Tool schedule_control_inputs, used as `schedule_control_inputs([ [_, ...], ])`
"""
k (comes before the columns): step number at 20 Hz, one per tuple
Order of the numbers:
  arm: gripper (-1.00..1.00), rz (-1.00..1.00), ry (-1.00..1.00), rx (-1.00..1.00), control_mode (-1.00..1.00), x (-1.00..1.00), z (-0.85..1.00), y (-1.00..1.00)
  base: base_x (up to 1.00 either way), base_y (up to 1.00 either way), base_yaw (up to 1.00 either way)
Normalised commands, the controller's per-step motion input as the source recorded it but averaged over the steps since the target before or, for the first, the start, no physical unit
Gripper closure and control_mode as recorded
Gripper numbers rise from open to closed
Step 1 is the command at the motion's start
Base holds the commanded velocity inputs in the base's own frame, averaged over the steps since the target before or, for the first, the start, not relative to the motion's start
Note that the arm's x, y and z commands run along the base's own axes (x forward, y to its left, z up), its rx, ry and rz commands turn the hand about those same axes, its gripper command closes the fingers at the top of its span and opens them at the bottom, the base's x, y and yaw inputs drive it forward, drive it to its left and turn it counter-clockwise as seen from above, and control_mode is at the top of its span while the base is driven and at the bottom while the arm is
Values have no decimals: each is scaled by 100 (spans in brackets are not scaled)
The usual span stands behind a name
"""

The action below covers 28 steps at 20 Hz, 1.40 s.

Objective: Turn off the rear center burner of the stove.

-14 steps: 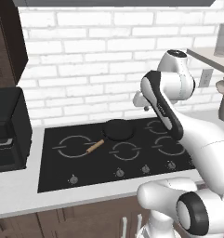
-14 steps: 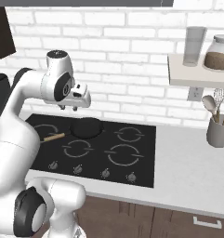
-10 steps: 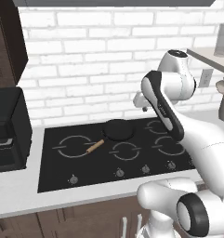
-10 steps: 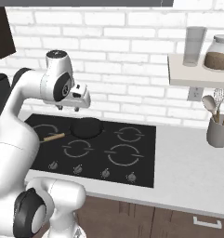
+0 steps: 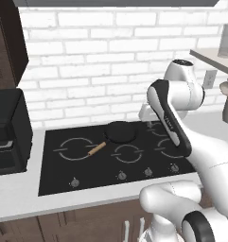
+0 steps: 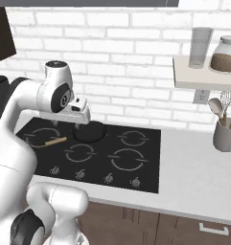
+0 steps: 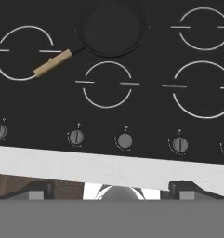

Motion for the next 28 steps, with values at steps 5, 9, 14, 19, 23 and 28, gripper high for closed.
schedule_control_inputs([
  [5,-100,-7,21,0,-100,-30,-60,2,0,0,0],
  [9,-100,-9,17,0,-100,-38,-89,0,0,0,0],
  [14,-100,-5,3,0,-100,-28,-88,0,0,0,0],
  [19,-100,-7,-5,0,-100,5,-60,0,0,0,0],
  [23,-100,-13,-7,0,-100,51,-52,0,0,0,0],
  [28,-100,-7,0,-3,-100,72,-26,0,0,0,0],
])
